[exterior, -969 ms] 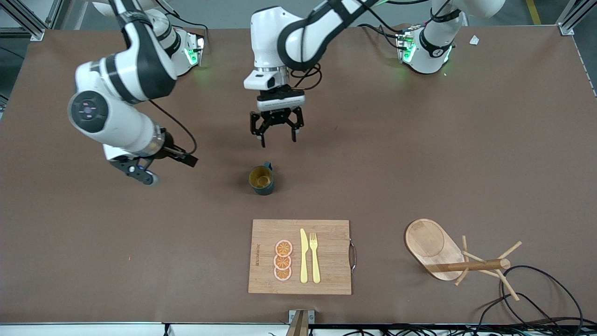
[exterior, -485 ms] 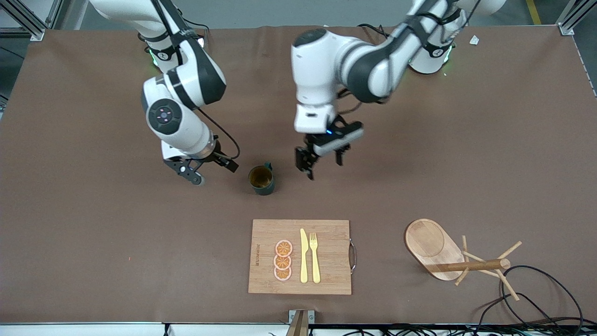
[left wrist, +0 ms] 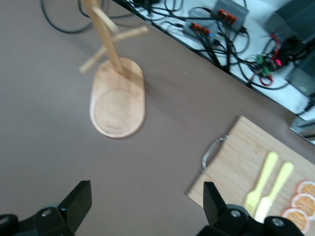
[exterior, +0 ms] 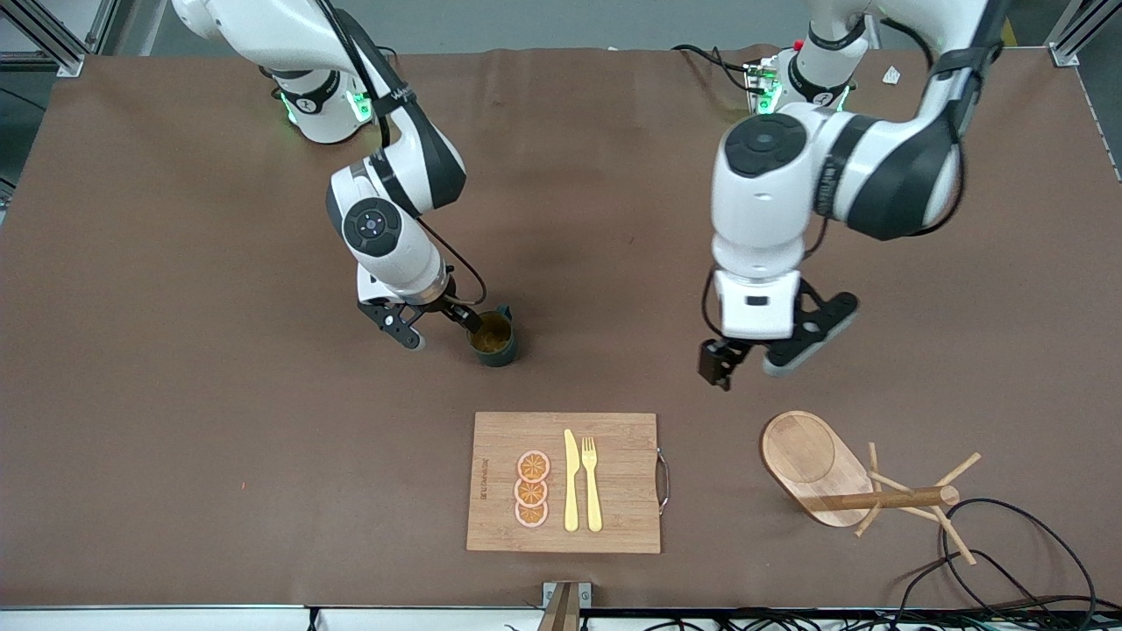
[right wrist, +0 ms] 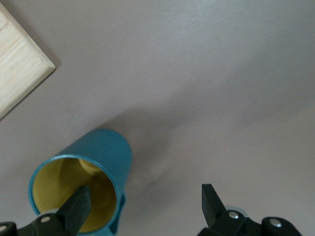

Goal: Transfer cup from left to right arm and place
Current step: 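Grasp the teal mug rim with the right gripper while the left withdraws, then carry the teal mug with the right gripper away from the cutting board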

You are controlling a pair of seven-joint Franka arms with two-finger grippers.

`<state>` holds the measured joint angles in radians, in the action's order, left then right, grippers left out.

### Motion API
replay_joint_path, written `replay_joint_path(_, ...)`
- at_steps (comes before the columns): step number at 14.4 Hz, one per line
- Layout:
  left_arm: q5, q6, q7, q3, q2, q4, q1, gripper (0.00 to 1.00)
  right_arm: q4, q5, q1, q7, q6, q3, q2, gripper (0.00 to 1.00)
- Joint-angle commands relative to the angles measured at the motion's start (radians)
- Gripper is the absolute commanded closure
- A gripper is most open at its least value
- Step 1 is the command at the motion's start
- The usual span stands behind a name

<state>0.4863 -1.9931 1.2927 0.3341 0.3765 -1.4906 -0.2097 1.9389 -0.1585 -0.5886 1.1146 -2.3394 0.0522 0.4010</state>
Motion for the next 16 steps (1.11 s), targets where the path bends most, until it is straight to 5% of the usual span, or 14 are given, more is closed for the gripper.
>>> replay_joint_path(1,-0.087,0.063,-0.175,0.009,-0.022,0.052,0.102,0.0,-0.006,-0.033,-0.019,0.011,-0.049,0.009,0.031,0.0)
replay_joint_path(4,-0.187,0.065,-0.388,0.013,-0.056,0.07,0.209,0.0,-0.014,-0.032,-0.045,-0.002,-0.077,0.009,0.067,0.06)
replay_joint_path(9,-0.282,0.184,-0.646,-0.001,-0.142,0.067,0.273,0.0,-0.017,-0.027,-0.053,-0.104,-0.069,0.009,0.07,0.64)
replay_joint_path(12,-0.453,0.233,-0.803,-0.081,-0.24,0.018,0.303,0.0,-0.018,-0.026,-0.053,-0.125,-0.066,0.009,0.07,0.97)
replay_joint_path(16,-0.492,0.338,-0.995,-0.128,-0.379,-0.045,0.337,0.0,-0.018,-0.026,-0.037,-0.336,-0.054,0.011,0.062,0.99)
